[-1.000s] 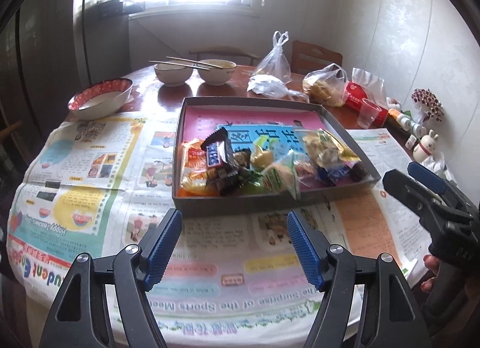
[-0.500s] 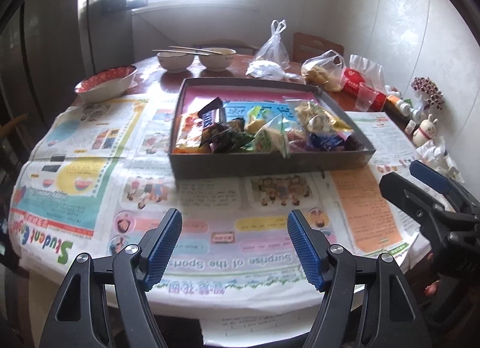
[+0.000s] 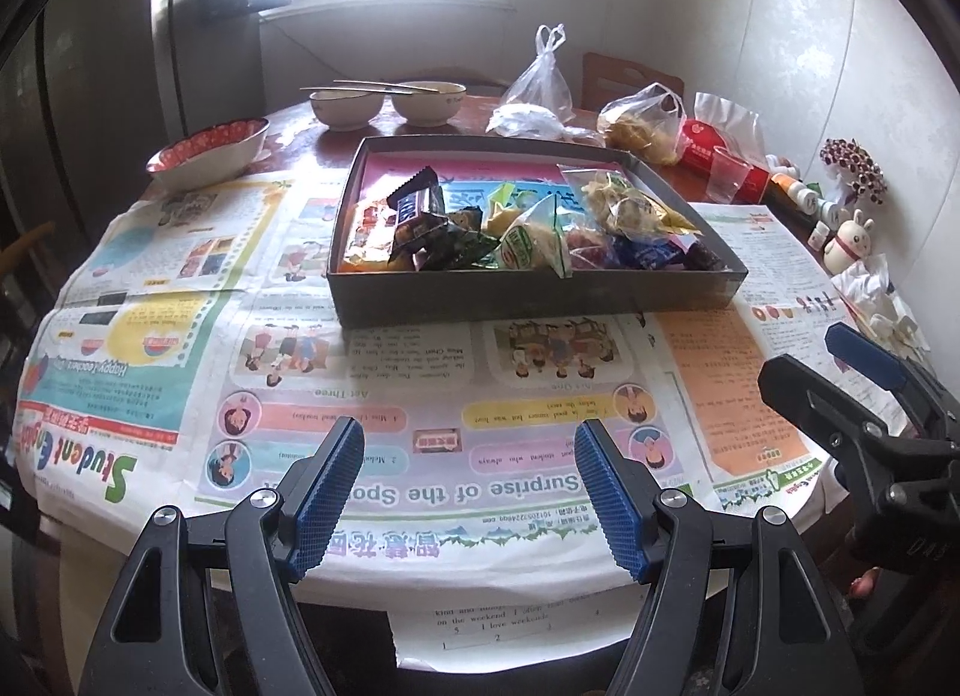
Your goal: Organize snacks
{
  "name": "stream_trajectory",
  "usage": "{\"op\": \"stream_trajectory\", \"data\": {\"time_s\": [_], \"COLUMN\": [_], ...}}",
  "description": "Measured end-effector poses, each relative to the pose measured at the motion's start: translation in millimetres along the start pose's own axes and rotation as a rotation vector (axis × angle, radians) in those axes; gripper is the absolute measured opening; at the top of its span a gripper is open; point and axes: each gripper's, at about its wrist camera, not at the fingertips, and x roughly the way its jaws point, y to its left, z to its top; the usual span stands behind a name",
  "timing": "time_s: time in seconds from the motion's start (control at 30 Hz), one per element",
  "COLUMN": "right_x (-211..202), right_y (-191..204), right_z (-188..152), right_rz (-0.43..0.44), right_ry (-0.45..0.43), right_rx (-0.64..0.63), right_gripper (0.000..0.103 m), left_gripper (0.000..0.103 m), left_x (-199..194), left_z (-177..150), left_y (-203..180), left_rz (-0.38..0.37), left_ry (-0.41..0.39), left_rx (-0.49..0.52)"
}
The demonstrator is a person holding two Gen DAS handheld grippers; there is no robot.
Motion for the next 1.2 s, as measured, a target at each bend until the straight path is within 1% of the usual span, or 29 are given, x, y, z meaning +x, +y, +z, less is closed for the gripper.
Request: {"op": "stream_trajectory", "data": {"time_s": [0.27,0.5,1.2], "right_x": [3.1,3.5,4.6], "right_y": [-2.9,-4.6,-6.2], "right_z": [-4.8,-5.4,-6.9], "right_rz": [0.002,-0.005,-0.01], "right_ry": [0.022,0.024,0.032], "right_rx": [0.025,0.034,0.039], "right_gripper": [0.101,0.101,0.101], "left_gripper": [0.074,0.074,0.075], "left_x": [2.2,2.3,2.0], "left_z": [-5.0,-5.4,-6.3], "left_y": [0.6,1.7,1.0], "left_rz": [0.039,0.028,0.03], "left_ry": [0.013,0.016,0.018], "left_rx": [0.016,0.015,0.02]}}
